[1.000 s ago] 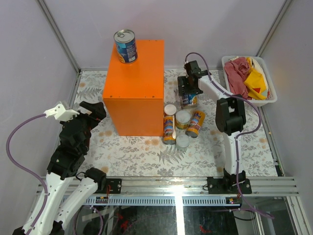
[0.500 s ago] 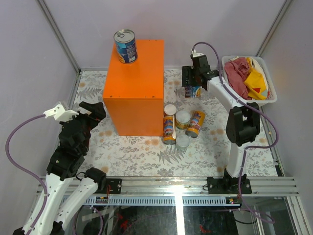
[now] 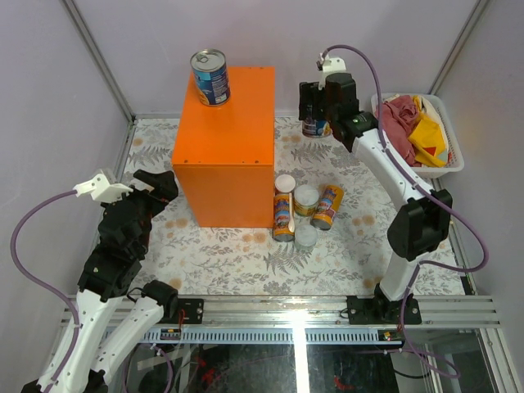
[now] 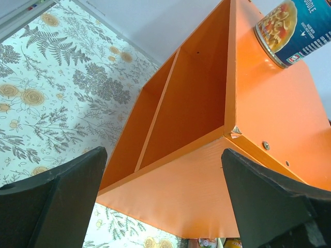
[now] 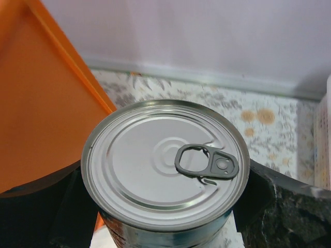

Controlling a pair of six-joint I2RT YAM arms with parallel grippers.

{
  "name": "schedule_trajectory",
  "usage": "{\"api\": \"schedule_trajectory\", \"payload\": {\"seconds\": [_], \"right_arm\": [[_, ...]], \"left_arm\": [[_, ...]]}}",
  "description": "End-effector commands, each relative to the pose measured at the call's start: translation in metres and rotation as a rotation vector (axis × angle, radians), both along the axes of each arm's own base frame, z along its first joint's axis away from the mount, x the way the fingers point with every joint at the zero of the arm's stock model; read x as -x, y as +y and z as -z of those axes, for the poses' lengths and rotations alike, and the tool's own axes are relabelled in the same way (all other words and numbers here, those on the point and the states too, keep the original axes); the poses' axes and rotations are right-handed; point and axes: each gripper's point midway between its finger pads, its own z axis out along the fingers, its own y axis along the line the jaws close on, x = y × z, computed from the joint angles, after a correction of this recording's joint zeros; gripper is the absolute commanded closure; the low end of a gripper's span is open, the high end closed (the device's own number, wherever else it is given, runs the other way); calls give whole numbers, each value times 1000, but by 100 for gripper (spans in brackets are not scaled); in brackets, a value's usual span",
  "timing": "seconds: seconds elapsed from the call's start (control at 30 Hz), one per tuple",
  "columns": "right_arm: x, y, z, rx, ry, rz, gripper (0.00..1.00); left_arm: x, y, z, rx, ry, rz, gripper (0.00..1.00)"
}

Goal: Place and organize the canned foods onto the counter

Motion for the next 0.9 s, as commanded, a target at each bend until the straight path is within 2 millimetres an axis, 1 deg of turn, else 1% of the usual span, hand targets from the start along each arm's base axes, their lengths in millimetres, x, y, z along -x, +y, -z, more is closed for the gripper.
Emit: {"api": "schedule_trajectory", "payload": {"seconds": [0.0,0.17,0.33,0.5,0.67,0.8,0.87], "right_arm": [[20,7,-191,-162,-498,-20,100],[37,17,-239,-184,-628,-59,100],[49,23,-270,-203,-716,-88,100],[60,31,-295,-208,-801,-120,100],[66,41,-314,-229,-865,-156,100],[69,54,-328,-244,-899,-200,100],[69,62,-331,-251,-908,-221,100]], "left_arm": [[3,-3,-19,24,-50,19,7],[3,-4,-21,21,-50,27,8],[1,-5,-24,11,-48,34,8],[0,-6,-26,1,-47,39,7],[0,-6,-28,-5,-49,43,8],[0,-7,-30,-12,-54,50,8],[-2,-10,-31,-15,-56,63,8]]}}
